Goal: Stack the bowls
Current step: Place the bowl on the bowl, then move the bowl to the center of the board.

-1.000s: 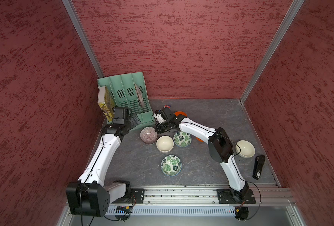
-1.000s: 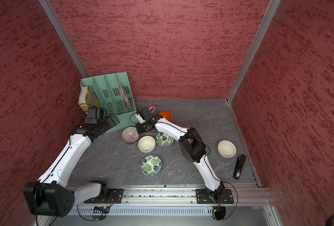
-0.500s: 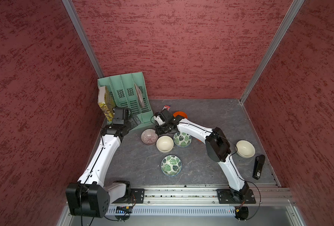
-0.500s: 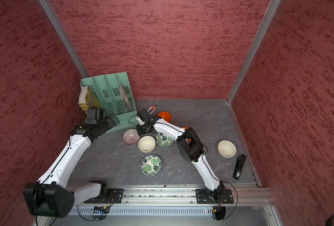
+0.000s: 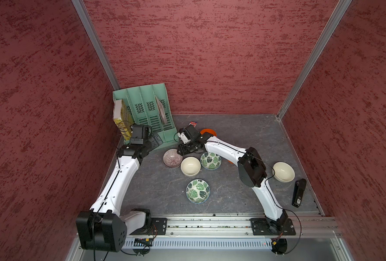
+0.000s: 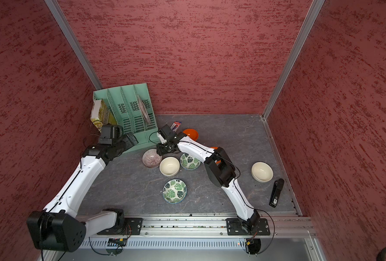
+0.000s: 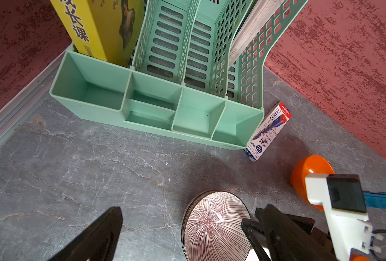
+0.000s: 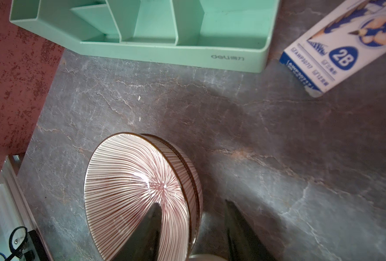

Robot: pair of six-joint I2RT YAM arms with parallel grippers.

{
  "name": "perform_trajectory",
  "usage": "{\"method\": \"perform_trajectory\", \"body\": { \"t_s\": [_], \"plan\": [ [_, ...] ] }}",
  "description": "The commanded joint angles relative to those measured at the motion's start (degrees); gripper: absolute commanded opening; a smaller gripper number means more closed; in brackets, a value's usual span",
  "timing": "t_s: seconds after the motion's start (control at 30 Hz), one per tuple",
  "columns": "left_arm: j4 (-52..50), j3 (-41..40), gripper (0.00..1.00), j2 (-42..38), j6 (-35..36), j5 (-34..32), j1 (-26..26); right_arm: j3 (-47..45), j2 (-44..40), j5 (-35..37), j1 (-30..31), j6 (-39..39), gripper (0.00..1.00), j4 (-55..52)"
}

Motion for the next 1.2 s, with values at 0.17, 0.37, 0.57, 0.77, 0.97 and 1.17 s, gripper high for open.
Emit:
{"method": "perform_trajectory", "body": {
  "t_s": [0.17,0.37,0.57,0.77,0.97,1.17],
  "plan": [
    [-1.4,1.4,1.00,-1.3,3.4,-2.7,-3.6,-14.3,-16.5,0.3,-1.6,-5.1,0.56,3.0],
    [-0.9,1.5,1.00,-1.0,2.9,-2.0,-5.0,-25.9,-22.5,-5.0,-4.5,-14.1,0.56,3.2],
    [-1.2,2.2,1.00,0.1,2.4,-2.4,-6.3,-26.3,-20.7,-2.1,-4.5,-17.0,0.57,4.3],
    [-1.8,2.2,1.00,-0.4,2.8,-3.0,-6.4,-24.5,-18.0,-2.6,-4.6,-19.5,0.56,4.8],
    [-2.0,2.3,1.00,-0.3,3.1,-3.5,-6.2,-22.5,-14.3,-3.2,-4.3,-21.4,0.54,3.4],
    [-2.1,2.6,1.00,-0.2,3.2,-3.8,-6.1,-21.4,-11.9,-2.7,-4.3,-21.8,0.47,3.5]
  ]
}}
